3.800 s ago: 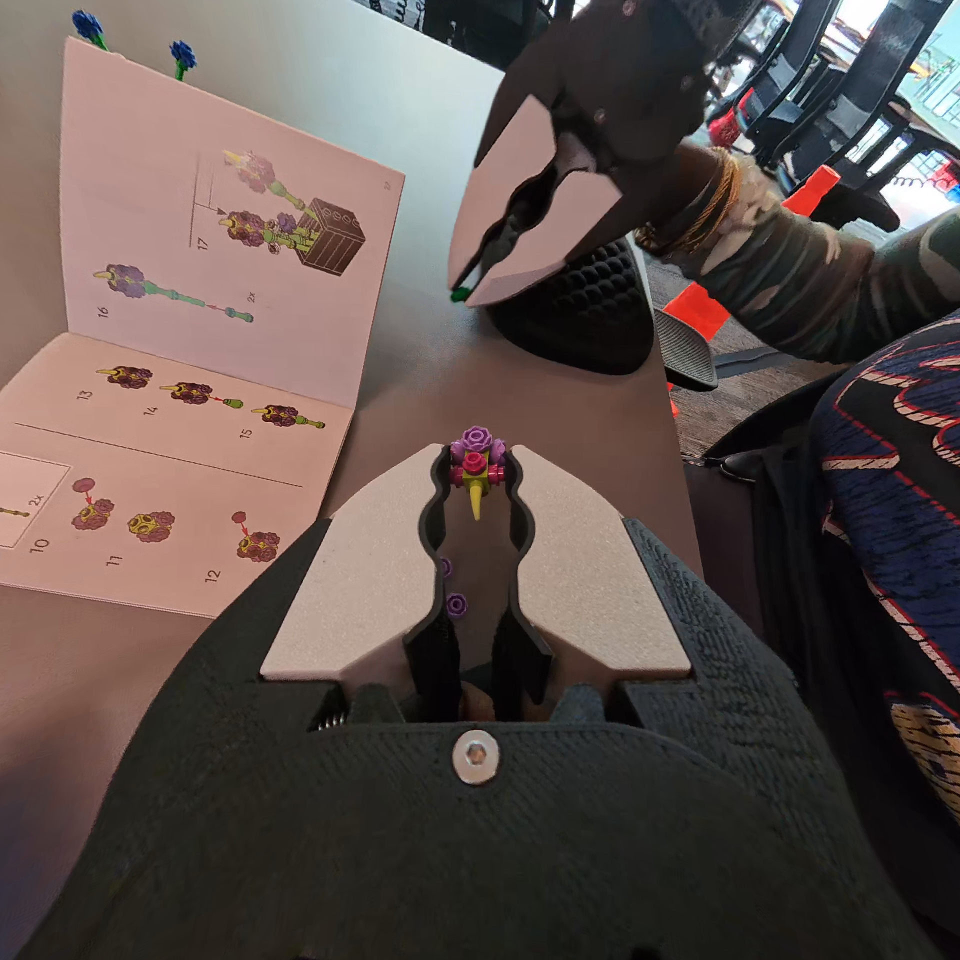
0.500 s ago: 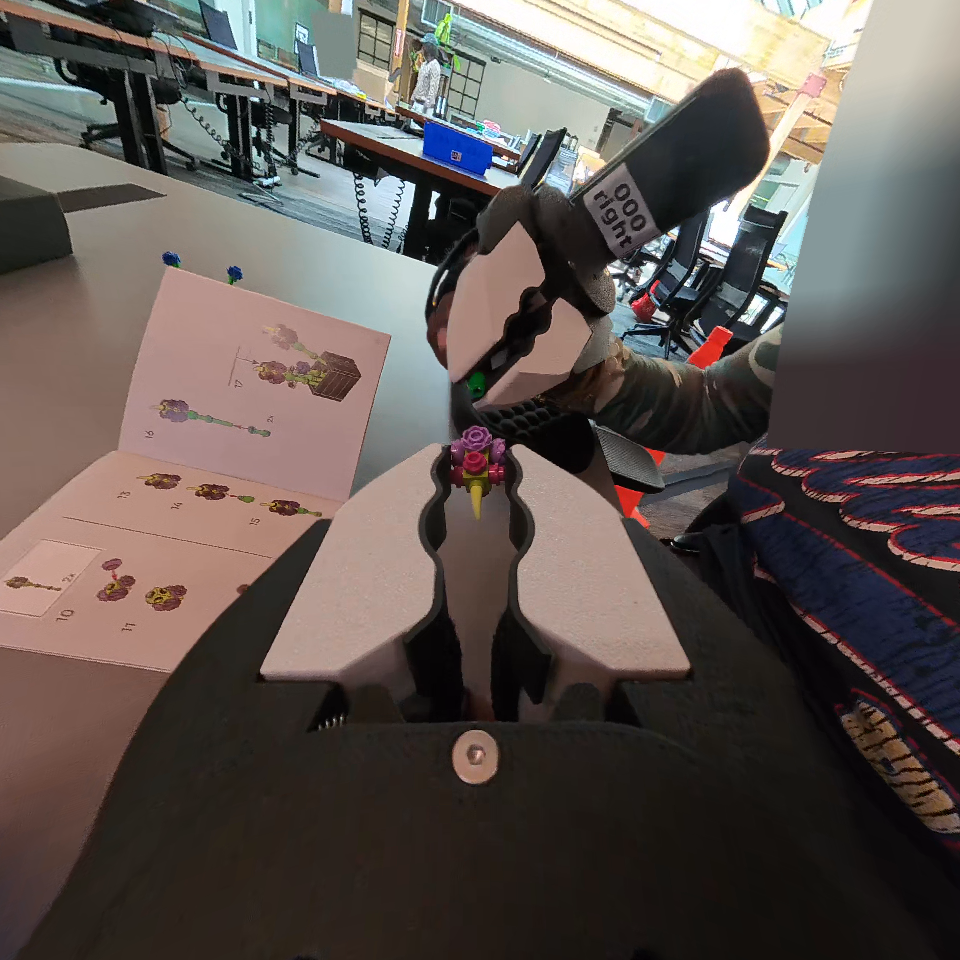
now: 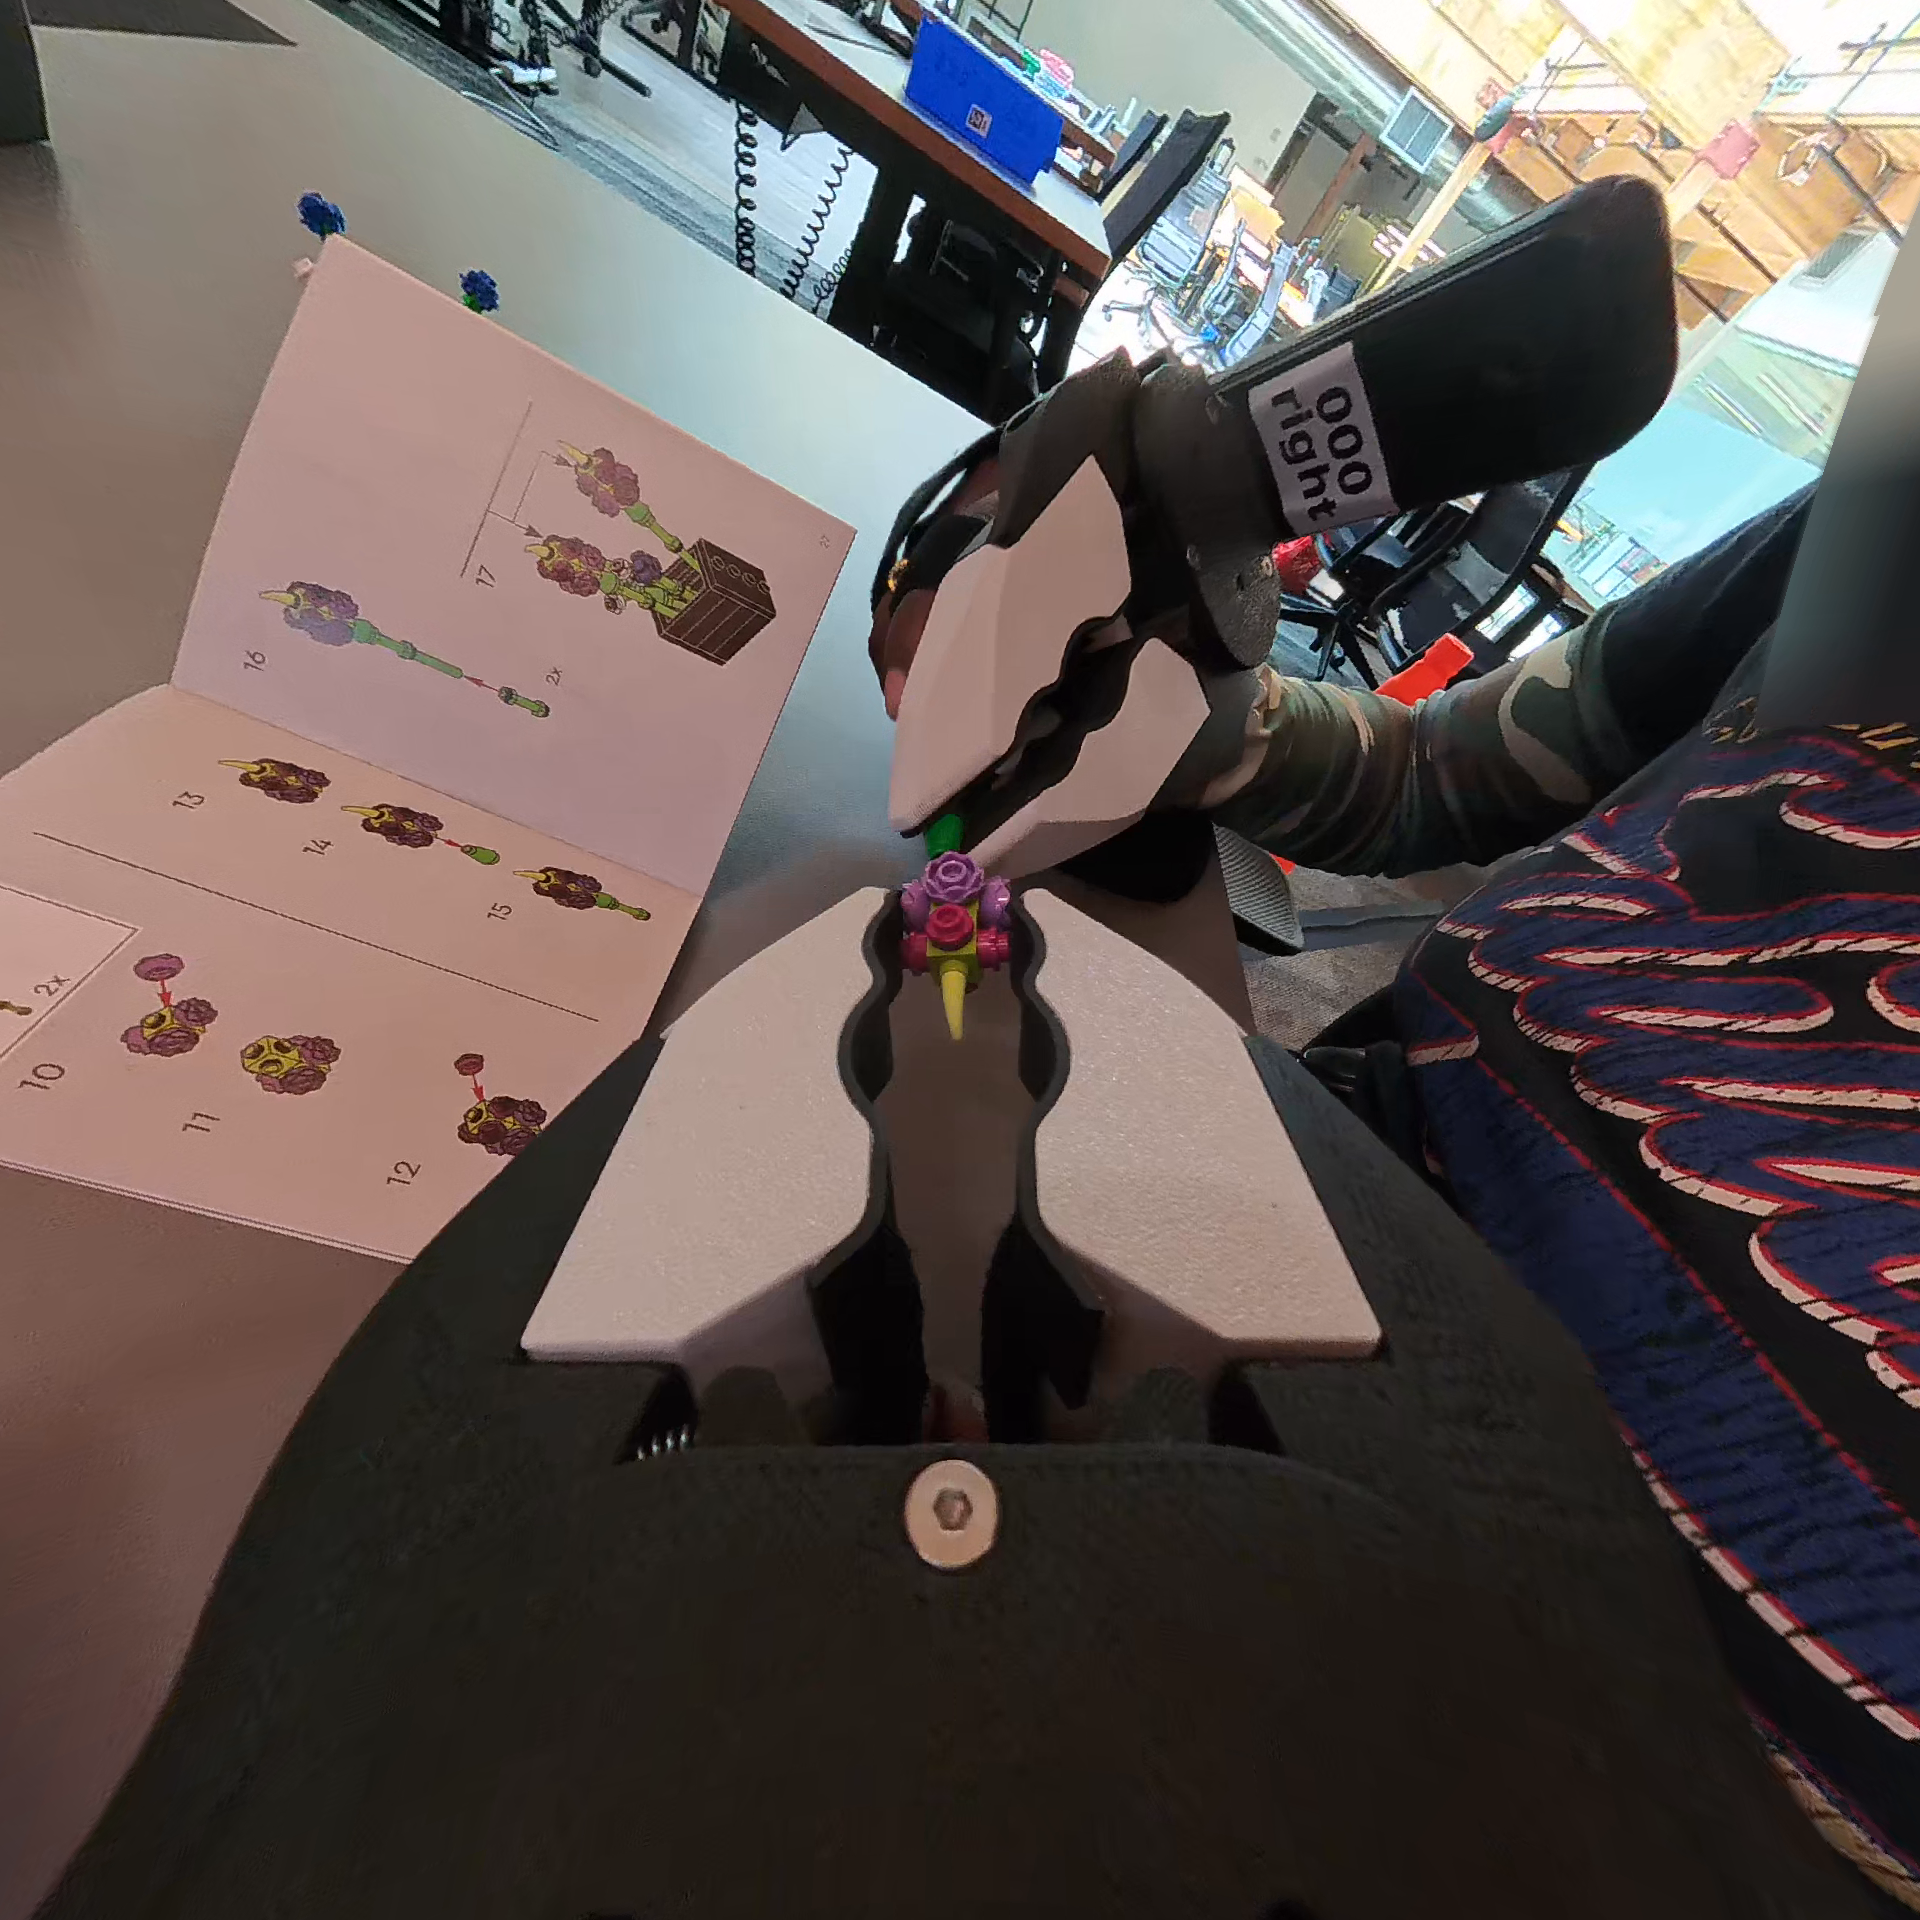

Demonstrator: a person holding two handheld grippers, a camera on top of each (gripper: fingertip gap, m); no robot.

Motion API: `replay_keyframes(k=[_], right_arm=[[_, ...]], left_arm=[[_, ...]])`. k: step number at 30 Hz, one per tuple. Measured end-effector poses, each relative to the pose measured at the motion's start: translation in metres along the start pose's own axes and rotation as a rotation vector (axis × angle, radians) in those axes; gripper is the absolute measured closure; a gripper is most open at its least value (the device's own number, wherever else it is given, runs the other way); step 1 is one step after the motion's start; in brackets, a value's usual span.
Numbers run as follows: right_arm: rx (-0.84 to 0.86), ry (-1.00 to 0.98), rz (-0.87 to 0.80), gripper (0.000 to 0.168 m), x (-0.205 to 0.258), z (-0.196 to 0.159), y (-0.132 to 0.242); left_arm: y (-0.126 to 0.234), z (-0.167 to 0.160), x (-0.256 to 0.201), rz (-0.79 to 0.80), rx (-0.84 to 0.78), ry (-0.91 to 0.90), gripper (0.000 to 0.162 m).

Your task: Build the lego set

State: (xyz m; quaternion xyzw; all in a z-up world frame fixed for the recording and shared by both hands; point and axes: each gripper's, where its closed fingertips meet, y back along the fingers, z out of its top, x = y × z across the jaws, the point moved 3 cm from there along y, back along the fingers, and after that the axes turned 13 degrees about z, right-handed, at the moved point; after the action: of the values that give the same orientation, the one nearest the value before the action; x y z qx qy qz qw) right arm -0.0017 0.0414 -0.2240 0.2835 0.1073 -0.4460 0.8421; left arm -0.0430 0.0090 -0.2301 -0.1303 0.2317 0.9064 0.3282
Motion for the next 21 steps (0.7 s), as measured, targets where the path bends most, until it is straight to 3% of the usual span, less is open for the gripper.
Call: replay_keyframes(k=[21], right_arm=[[0.027,0.0,-0.005,0.161,0.0046,-0.0037,-0.0053]], left_arm=[[-0.0032,-0.0037,0.0038,0.009,0.037,0.027,0.143]])
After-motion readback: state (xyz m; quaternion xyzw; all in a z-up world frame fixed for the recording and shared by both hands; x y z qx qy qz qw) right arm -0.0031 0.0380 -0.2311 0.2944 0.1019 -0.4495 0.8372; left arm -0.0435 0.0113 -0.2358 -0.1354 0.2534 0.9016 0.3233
